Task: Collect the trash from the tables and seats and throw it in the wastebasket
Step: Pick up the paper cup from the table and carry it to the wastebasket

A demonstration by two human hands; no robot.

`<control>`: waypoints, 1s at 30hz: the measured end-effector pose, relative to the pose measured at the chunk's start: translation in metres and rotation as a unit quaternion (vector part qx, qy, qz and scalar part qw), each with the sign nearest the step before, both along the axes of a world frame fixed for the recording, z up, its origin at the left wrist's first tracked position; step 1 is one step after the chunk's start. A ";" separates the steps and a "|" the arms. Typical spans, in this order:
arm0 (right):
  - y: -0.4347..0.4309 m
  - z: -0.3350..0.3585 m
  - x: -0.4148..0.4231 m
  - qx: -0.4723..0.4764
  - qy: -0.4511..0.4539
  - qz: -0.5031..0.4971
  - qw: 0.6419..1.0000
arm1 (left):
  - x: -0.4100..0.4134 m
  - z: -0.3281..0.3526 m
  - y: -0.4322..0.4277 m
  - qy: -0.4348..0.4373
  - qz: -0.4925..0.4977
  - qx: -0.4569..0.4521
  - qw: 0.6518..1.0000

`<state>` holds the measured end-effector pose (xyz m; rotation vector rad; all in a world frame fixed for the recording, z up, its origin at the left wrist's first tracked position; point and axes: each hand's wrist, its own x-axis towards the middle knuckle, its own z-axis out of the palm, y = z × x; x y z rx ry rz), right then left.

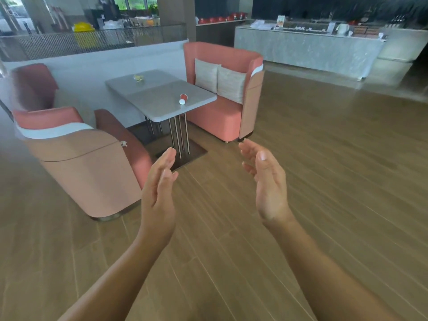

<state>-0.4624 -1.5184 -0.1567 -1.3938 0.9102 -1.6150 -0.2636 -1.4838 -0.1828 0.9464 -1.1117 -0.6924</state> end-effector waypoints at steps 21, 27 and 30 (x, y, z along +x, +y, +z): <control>-0.391 -0.012 0.100 0.043 -0.001 0.009 0.999 | 0.088 -0.008 -0.389 0.023 -0.013 0.030 0.999; -0.480 -0.023 0.125 0.054 0.000 0.018 0.998 | 0.106 -0.013 -0.471 0.031 -0.007 0.039 0.999; -0.528 -0.033 0.135 0.053 -0.009 0.015 0.998 | 0.112 -0.020 -0.513 0.030 0.001 0.040 0.999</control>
